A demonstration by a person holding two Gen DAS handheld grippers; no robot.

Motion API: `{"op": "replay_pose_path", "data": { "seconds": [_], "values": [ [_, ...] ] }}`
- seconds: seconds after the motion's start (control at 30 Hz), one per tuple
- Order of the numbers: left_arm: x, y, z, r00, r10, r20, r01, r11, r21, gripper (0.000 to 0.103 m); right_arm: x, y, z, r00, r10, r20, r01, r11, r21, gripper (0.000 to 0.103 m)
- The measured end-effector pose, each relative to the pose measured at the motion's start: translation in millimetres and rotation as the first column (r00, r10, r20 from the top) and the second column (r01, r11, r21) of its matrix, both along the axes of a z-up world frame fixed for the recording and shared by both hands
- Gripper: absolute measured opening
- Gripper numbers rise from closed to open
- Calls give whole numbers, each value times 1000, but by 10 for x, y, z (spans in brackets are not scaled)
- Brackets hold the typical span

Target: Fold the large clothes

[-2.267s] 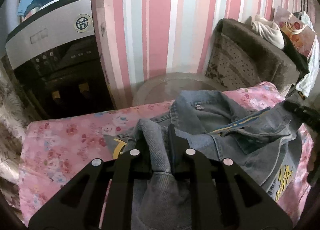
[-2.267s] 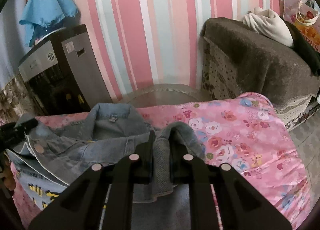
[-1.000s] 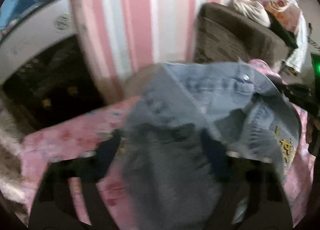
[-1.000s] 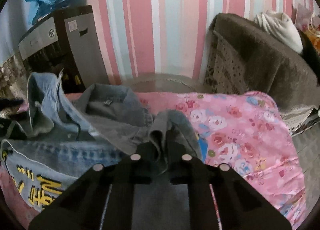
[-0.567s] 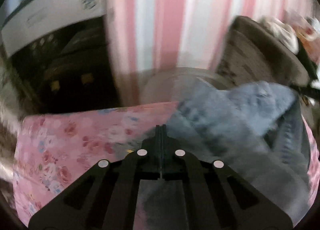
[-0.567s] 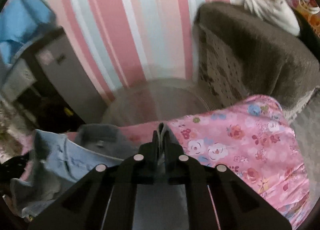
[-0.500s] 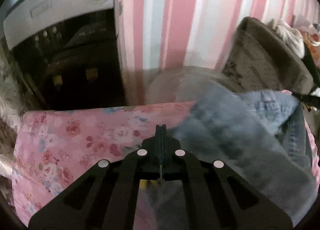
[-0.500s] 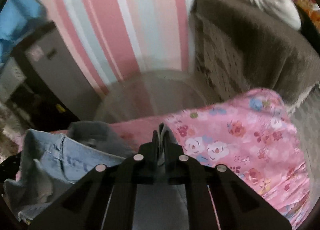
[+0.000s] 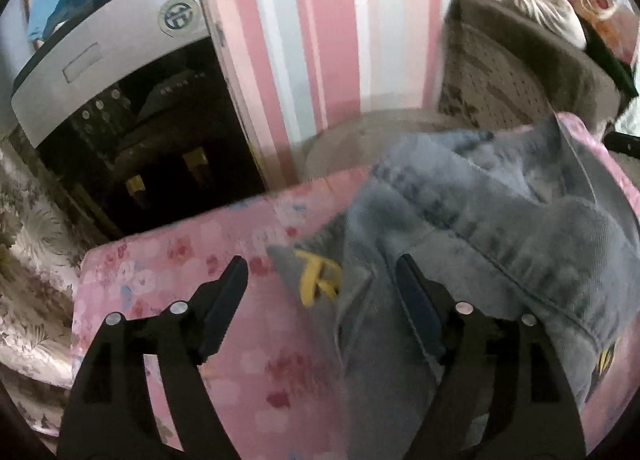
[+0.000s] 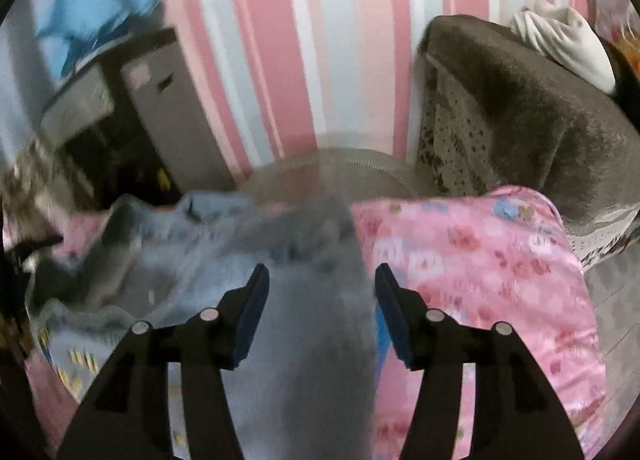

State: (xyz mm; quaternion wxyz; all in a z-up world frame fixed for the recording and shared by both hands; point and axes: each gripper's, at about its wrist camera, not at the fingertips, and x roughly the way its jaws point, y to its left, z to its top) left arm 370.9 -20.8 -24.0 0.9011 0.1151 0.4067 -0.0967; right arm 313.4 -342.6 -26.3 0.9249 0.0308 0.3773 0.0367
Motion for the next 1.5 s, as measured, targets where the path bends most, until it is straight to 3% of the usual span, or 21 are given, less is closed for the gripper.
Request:
{"op": "replay_pose_path", "data": {
  "seconds": [0.07, 0.17, 0.23, 0.27, 0.33, 0.37, 0.43, 0.47, 0.6, 0.67, 0.77, 0.87, 0.97, 1.07, 1.1, 1.2, 1.27, 1.33, 1.4, 1.47, 1.5],
  "values": [
    [-4, -3, -43, 1000, -12, -20, 12, 1000, -27, 75, -17, 124, -112, 999, 17, -28, -19, 998, -66, 56],
    [95, -47, -182, 993, -53, -102, 41, 992, -122, 58, 102, 268, -374, 996, 0, -87, -16, 983, -185, 55],
    [151, -75, -270, 990, -55, -129, 37, 990, -138, 55, 129, 278, -458, 995, -13, -96, -7, 978, -207, 52],
    [172, -102, -305, 987, -70, -144, 48, 987, -152, 47, 134, 273, -478, 996, -23, -92, 3, 977, -213, 41],
    [185, -152, -358, 986, -62, -154, 39, 989, -145, 46, 116, 286, -509, 996, -11, -87, -7, 979, -202, 25],
    [177, -180, -366, 987, -64, -151, 44, 990, -135, 38, 88, 282, -482, 998, -5, -65, -8, 981, -195, 10],
    [159, -196, -352, 988, -62, -139, 43, 990, -137, 22, 33, 259, -411, 1000, -13, -23, 8, 984, -177, 4],
    [147, -201, -341, 990, -54, -127, 37, 991, -131, 16, -9, 244, -359, 1000, -16, 5, 16, 986, -163, 4],
    [57, -155, -204, 999, -21, -45, 15, 992, -126, 12, -191, 72, -80, 989, -55, 134, 64, 996, -68, 1],
    [46, -72, -96, 1000, 5, -3, -5, 987, -163, 11, -283, -99, 115, 978, -86, 191, 80, 996, 38, 1],
    [101, 146, 84, 998, 58, 33, -46, 955, -294, 11, -277, -259, 202, 970, -118, 211, 98, 990, 103, 1],
    [246, 275, 138, 998, 67, 7, -59, 925, -376, 11, -203, -444, 170, 968, -156, 195, 120, 976, 183, 1],
    [486, 353, 29, 996, 66, -58, -84, 903, -421, 12, -107, -595, -50, 971, -200, 128, 164, 956, 242, 1],
    [680, 379, -220, 986, 91, -140, -139, 913, -384, 9, -31, -635, -368, 980, -197, 11, 189, 955, 227, 2],
    [689, 363, -319, 981, 132, -143, -170, 938, -301, 0, -9, -622, -439, 982, -190, -21, 190, 957, 217, 3],
    [639, 348, -476, 977, 122, -172, -162, 957, -242, 0, -36, -611, -474, 985, -167, -44, 172, 964, 203, 6],
    [582, 336, -444, 981, 115, -155, -147, 965, -216, 0, -65, -575, -345, 989, -146, -34, 149, 971, 186, 15],
    [539, 324, -321, 987, 112, -115, -133, 972, -192, 9, -84, -545, -203, 992, -127, 1, 125, 980, 154, 28],
    [531, 256, -153, 992, 109, -60, -118, 981, -156, 53, -43, -461, -25, 993, -110, 33, 106, 989, 100, 45],
    [555, 157, -58, 995, 94, -28, -96, 989, -114, 72, 67, -384, 62, 995, -96, 41, 95, 995, 39, 55],
    [582, 92, -18, 997, 74, -26, -77, 993, -95, 73, 162, -320, 82, 996, -78, 32, 78, 997, 3, 55]
  ]
}}
